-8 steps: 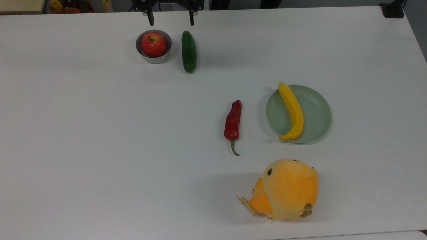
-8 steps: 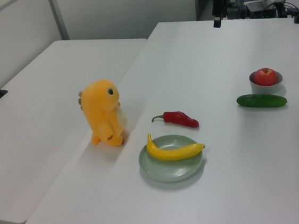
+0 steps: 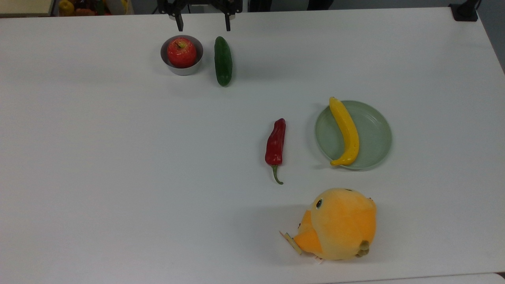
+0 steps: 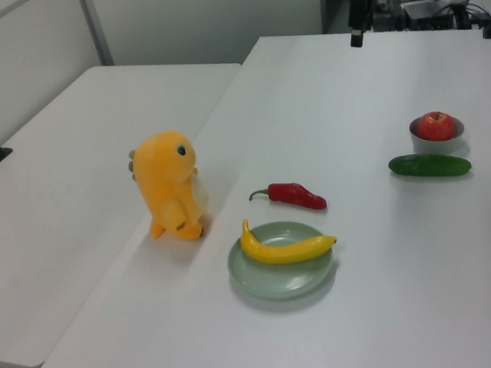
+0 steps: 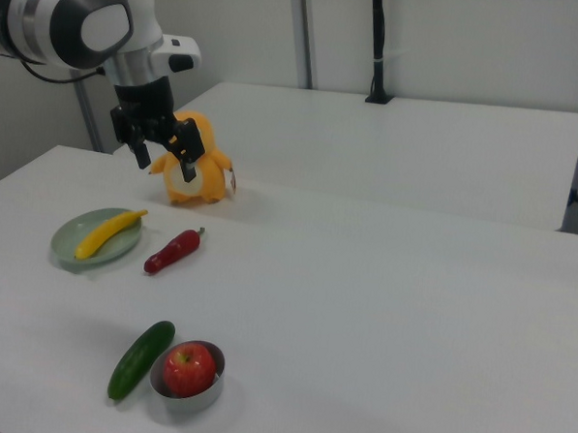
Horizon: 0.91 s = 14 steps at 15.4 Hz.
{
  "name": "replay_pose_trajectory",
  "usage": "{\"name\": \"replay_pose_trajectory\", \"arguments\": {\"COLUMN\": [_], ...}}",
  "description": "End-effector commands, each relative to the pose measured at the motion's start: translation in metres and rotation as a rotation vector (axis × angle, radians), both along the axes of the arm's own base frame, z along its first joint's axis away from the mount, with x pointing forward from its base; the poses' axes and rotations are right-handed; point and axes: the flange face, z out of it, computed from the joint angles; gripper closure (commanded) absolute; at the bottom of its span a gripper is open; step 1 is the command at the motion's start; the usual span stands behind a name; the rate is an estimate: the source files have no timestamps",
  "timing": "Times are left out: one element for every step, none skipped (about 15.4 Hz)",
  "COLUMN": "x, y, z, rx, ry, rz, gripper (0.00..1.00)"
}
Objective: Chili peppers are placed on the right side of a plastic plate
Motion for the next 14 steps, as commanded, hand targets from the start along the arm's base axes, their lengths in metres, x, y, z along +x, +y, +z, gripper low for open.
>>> {"name": "replay_pose_trajectory", "arguments": {"x": [-0.002,0.000,0.002,0.003,0.006,0.009,0.012,0.015,0.018,0.023,0.029,0.034,0.039,0.044], "y": [0.004,0.005,0.007,0.008,0.012,0.017,0.023,0.028,0.032,0.034,0.037,0.039,0.043,0.052], "z": [-0.003,-0.005,-0.009,-0.015,-0.019,-0.026,-0.034,-0.042,-0.048,-0.054,-0.061,-0.067,-0.075,-0.082], "rx": [0.018,0.018,0.017,0.016,0.015,0.014,0.011,0.003,0.002,0.003,0.008,0.010,0.011,0.013], "ry": [0.006,0.004,0.010,0.022,0.024,0.033,0.045,0.057,0.055,0.042,0.031,0.023,0.014,0.003], "rz": [-0.007,-0.005,-0.005,-0.002,0.003,0.012,0.025,0.036,0.046,0.048,0.046,0.040,0.042,0.053], "gripper": [0.00,0.00,0.00,0.00,0.00,0.00,0.00,0.00,0.00,0.00,0.00,0.00,0.00,0.00]}}
